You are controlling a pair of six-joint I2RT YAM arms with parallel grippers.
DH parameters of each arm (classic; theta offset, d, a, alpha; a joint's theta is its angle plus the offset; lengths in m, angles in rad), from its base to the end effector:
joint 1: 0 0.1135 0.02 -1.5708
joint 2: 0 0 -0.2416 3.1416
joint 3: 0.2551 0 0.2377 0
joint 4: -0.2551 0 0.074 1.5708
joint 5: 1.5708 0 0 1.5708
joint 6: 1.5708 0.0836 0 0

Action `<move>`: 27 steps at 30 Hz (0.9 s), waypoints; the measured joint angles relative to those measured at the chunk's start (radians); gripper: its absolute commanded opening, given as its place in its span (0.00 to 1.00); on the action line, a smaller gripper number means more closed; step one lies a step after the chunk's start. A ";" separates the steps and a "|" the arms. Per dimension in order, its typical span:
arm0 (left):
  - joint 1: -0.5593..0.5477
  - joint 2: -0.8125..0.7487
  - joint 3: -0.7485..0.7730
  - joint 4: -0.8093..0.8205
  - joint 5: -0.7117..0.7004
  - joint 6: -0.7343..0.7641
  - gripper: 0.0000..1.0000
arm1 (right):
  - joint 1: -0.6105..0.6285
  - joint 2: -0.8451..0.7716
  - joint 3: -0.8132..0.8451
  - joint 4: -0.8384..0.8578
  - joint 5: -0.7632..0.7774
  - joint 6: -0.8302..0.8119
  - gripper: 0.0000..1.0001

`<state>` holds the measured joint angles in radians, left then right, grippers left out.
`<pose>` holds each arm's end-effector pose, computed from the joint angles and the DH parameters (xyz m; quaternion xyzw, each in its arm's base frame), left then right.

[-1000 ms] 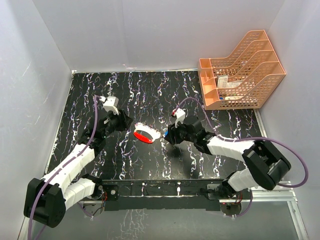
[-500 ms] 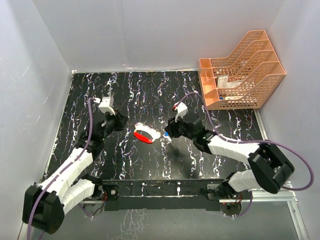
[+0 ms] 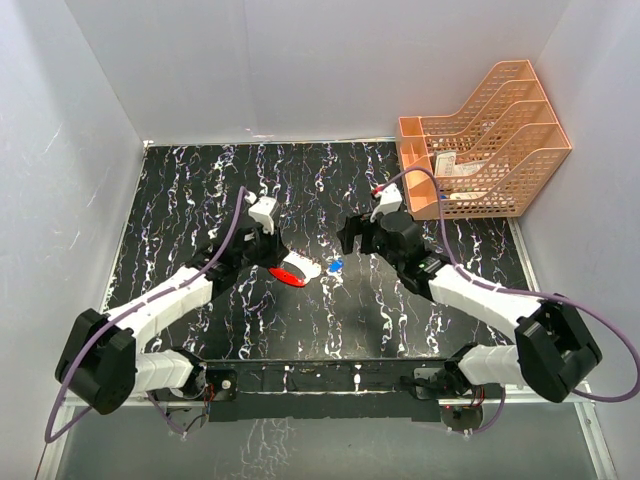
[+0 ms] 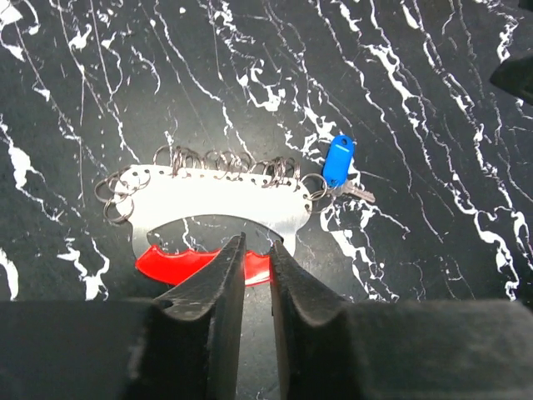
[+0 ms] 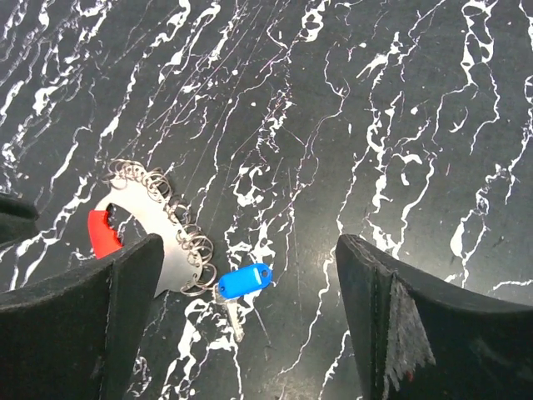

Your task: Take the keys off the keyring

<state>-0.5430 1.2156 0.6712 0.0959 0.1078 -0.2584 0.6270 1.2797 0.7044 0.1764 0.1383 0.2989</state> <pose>0.2568 -0.1655 0.2041 0.1483 0.8328 -0.2493 0.4715 0.2665 0.1789 0.2092 -0.0980 0.8263 0.1949 0.5193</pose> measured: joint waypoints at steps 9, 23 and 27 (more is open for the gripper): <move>-0.004 0.051 -0.005 0.092 0.125 0.004 0.02 | -0.006 -0.158 -0.058 0.006 0.053 0.013 0.00; -0.092 0.171 -0.043 0.142 0.197 0.059 0.12 | -0.034 -0.161 -0.058 -0.026 -0.006 0.027 0.98; -0.128 0.235 -0.032 0.157 0.215 0.079 0.12 | -0.038 -0.178 -0.058 -0.044 0.004 0.029 0.98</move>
<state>-0.6712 1.4502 0.6395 0.2531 0.3225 -0.1799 0.5892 1.1019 0.6464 0.1322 0.1425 0.3279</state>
